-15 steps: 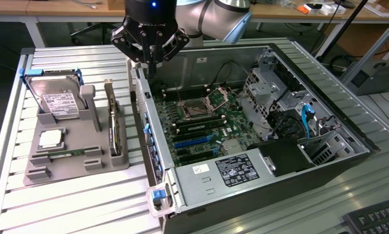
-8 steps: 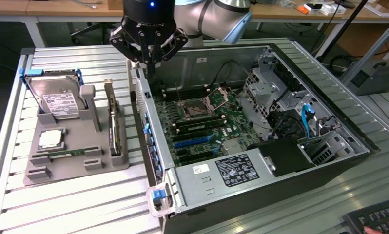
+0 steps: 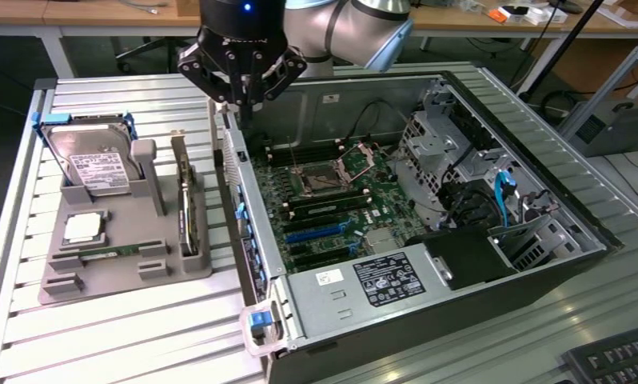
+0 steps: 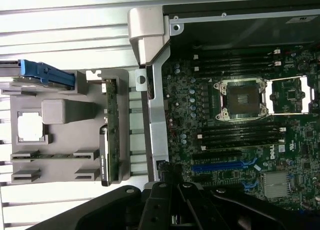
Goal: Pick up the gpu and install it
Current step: 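Reach for the gpu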
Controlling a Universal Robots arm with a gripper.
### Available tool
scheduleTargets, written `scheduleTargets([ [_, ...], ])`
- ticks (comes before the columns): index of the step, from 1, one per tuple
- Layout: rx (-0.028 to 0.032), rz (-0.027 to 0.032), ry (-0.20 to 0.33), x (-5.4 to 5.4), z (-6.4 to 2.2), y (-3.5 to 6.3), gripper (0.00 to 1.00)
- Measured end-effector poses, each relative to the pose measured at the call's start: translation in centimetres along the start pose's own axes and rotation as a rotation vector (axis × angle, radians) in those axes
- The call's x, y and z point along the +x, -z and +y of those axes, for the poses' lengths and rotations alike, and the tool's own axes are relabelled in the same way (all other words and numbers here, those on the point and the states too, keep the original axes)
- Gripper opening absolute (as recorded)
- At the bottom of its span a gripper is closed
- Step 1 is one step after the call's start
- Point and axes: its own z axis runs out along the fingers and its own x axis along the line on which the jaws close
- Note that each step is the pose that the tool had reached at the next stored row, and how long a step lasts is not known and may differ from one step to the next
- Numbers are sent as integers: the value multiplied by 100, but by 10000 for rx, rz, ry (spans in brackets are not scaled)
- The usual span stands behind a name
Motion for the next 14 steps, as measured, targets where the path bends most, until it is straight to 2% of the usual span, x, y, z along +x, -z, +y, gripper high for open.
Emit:
scheduleTargets([
  [14, 0, 0, 2, 92, -7, 2, 11],
])
